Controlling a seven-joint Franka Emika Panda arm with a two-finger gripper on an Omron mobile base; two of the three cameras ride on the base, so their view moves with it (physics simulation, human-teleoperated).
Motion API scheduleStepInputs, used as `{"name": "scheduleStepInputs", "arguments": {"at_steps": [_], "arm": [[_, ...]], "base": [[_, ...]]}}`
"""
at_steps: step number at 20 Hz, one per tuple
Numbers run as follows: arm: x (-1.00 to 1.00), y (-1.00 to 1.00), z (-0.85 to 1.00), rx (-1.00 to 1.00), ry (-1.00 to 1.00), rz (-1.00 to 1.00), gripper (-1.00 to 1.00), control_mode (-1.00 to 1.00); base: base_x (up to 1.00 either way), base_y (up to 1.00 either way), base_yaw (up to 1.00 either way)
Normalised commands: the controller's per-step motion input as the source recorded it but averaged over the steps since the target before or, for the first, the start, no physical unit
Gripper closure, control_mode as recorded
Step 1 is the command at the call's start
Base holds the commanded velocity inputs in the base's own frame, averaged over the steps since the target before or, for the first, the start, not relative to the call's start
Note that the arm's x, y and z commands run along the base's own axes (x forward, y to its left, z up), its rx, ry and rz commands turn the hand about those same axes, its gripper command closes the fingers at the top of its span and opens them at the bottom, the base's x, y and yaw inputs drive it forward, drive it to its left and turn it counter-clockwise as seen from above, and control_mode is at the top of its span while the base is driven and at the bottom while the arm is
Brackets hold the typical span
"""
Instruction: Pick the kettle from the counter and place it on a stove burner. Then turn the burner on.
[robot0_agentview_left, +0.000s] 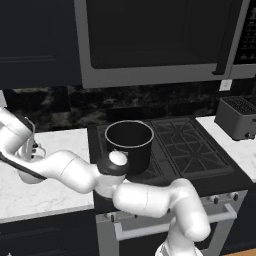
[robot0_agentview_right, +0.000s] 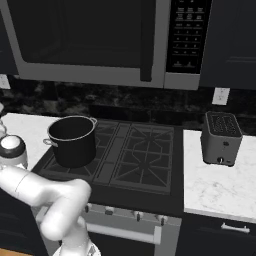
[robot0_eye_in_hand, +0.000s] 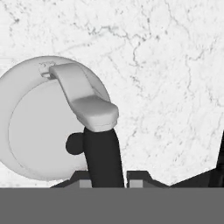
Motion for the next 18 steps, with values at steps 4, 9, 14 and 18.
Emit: {"name": "scheduleStepInputs", "arguments": {"at_steps": [4, 9, 14, 18], "arm": [[-1.00, -0.11, 0.25, -0.04, -0.53, 0.00, 1.00, -1.00], [-1.00, -0.49, 0.57, -0.01, -0.77, 0.00, 1.00, -1.00], [-1.00, -0.89, 0.77, 0.00, -0.75, -0.03, 1.00, -1.00], [-1.00, -1.00, 0.75, 0.00, -0.54, -0.10, 1.00, -1.00]], "base": [[0.00, 0.00, 0.00], [0.00, 0.00, 0.00], [0.00, 0.00, 0.00], [0.00, 0.00, 0.00]]}}
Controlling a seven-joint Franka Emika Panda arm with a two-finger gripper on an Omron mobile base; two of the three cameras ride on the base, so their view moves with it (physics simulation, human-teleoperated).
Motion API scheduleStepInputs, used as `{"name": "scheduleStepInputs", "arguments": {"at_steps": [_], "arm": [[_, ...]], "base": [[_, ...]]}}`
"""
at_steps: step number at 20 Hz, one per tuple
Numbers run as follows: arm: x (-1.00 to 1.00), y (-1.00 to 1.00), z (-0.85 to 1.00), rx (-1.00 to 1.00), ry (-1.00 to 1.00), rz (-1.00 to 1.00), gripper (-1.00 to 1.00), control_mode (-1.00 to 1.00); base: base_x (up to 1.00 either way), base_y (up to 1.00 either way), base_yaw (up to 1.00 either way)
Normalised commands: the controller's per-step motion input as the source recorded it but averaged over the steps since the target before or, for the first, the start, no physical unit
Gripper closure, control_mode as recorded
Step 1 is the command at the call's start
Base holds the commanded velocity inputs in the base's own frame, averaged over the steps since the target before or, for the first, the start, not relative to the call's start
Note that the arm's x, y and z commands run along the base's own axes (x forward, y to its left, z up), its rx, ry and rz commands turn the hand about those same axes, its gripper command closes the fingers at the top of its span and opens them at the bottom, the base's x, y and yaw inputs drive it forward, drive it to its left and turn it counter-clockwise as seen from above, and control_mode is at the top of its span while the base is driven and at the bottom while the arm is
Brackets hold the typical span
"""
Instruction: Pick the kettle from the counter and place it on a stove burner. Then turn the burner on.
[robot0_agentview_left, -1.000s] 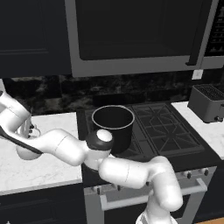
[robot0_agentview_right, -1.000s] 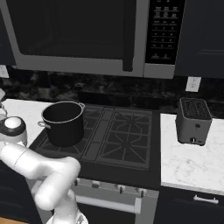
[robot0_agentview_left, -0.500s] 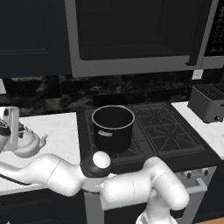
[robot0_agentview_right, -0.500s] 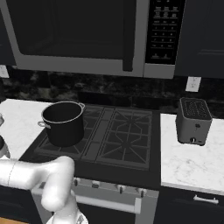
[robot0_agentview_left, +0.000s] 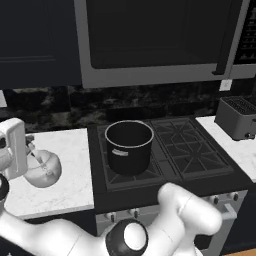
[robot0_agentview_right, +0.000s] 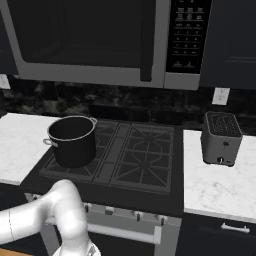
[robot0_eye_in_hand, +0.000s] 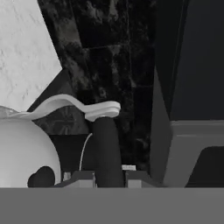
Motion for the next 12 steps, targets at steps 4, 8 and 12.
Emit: {"name": "scheduleStepInputs", "arguments": {"at_steps": [4, 8, 12], "arm": [[-0.88, -1.00, 0.71, 0.03, -0.46, -0.10, 1.00, -1.00], [-0.61, -1.00, 0.58, 0.07, -0.35, -0.08, 1.00, -1.00], [-0.24, -1.00, 0.56, 0.13, -0.23, -0.05, 1.00, -1.00]], "base": [[0.00, 0.00, 0.00], [0.00, 0.00, 0.00], [0.00, 0.00, 0.00]]}}
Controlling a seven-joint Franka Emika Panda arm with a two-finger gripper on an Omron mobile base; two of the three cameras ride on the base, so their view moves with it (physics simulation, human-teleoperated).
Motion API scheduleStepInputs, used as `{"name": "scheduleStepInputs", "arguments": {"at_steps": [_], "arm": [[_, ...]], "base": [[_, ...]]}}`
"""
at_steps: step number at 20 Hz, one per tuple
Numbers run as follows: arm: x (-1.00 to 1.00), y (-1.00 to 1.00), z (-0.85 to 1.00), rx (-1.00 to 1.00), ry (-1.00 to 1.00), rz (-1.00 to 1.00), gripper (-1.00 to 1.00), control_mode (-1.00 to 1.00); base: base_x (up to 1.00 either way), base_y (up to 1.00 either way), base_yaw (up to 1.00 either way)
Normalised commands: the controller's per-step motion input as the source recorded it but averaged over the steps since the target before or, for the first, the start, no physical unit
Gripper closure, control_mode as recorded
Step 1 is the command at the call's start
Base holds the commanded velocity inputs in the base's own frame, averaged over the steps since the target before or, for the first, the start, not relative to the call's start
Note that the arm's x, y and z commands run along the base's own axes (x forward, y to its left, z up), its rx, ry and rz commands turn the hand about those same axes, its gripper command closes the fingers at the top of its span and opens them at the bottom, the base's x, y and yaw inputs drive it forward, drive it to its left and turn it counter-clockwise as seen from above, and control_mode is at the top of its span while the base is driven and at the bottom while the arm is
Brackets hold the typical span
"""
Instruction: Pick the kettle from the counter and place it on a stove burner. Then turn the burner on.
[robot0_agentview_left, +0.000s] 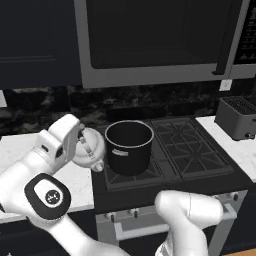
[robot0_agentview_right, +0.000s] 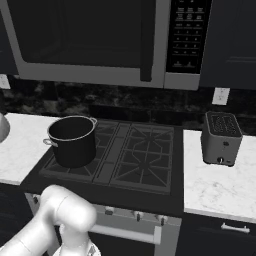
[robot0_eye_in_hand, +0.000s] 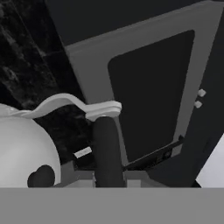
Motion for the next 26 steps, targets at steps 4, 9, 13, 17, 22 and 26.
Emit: {"name": "scheduleStepInputs", "arguments": {"at_steps": [4, 9, 13, 17, 22, 26], "arm": [[-0.06, -1.00, 0.58, 0.18, -0.11, -0.06, 1.00, -1.00], [-0.05, -1.00, 0.45, 0.22, -0.01, -0.05, 1.00, -1.00], [-0.02, -1.00, 0.44, 0.25, 0.00, -0.07, 1.00, -1.00], [-0.05, -1.00, 0.31, 0.19, 0.00, -0.10, 1.00, -1.00], [-0.01, -1.00, 0.01, 0.03, 0.00, -0.07, 1.00, -1.00], [0.00, -1.00, -0.07, 0.01, 0.00, -0.08, 1.00, -1.00]], "base": [[0.00, 0.00, 0.00], [0.00, 0.00, 0.00], [0.00, 0.00, 0.00], [0.00, 0.00, 0.00], [0.00, 0.00, 0.00], [0.00, 0.00, 0.00]]}}
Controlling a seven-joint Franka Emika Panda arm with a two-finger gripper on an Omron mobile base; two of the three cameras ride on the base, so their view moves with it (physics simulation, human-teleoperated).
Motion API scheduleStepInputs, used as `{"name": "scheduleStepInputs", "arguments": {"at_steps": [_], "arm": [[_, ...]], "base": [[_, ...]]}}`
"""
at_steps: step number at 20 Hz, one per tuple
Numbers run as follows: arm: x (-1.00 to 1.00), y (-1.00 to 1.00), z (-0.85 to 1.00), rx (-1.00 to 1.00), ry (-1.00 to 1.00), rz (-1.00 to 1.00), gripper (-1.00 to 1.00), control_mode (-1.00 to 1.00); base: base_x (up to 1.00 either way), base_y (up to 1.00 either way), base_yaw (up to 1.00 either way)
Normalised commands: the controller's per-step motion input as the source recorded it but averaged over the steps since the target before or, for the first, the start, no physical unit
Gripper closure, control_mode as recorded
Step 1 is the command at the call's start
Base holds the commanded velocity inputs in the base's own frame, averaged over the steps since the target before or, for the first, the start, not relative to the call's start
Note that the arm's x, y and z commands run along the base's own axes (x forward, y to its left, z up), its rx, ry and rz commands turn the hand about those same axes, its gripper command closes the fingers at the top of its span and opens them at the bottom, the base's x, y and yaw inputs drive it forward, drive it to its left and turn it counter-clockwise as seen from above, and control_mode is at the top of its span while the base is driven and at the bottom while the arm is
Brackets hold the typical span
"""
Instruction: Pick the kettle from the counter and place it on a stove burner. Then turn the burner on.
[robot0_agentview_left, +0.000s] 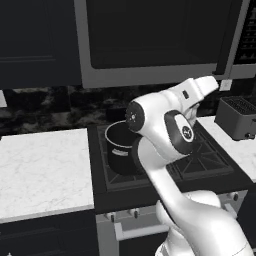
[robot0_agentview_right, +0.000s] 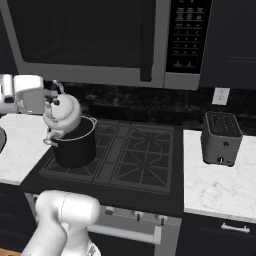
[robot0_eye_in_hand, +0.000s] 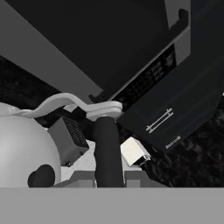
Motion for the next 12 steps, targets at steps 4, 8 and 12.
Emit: {"name": "scheduleStepInputs", "arguments": {"at_steps": [4, 8, 12], "arm": [[0.00, -1.00, -0.20, 0.04, 0.00, -0.04, 1.00, -1.00], [0.00, -1.00, -0.30, 0.06, 0.11, -0.02, 1.00, -1.00], [0.08, -1.00, -0.38, 0.08, 0.17, -0.02, 1.00, -1.00]], "base": [[0.00, 0.00, 0.00], [0.00, 0.00, 0.00], [0.00, 0.00, 0.00]]}}
